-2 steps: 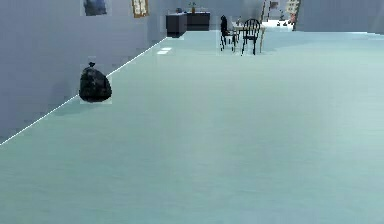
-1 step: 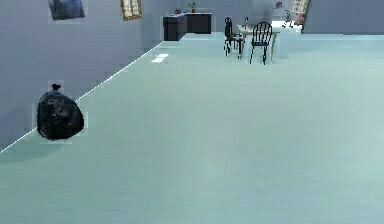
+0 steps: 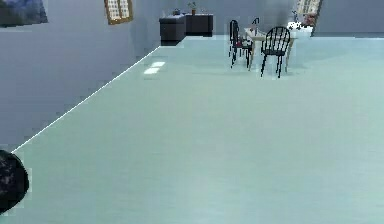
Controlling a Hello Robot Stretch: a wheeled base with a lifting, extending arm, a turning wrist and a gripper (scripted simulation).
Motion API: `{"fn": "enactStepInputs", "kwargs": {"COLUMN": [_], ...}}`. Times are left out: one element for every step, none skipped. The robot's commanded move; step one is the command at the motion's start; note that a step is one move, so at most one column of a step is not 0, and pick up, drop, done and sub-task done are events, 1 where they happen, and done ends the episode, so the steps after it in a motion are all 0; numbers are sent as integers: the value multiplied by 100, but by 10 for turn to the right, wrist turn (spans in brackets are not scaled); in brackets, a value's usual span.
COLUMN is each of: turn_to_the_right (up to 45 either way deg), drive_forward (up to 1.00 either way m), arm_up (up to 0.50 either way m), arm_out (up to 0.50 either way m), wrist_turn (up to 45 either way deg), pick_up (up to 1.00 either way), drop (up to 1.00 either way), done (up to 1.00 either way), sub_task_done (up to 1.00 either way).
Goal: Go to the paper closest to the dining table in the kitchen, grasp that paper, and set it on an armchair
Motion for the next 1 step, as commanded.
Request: {"fn": "enactStepInputs", "kwargs": {"turn_to_the_right": [0], "drive_forward": [100], "arm_up": [0], "arm_out": [0], "wrist_turn": [0], "pick_up": [0], "drop": [0], "done": [0], "sub_task_done": [0]}}
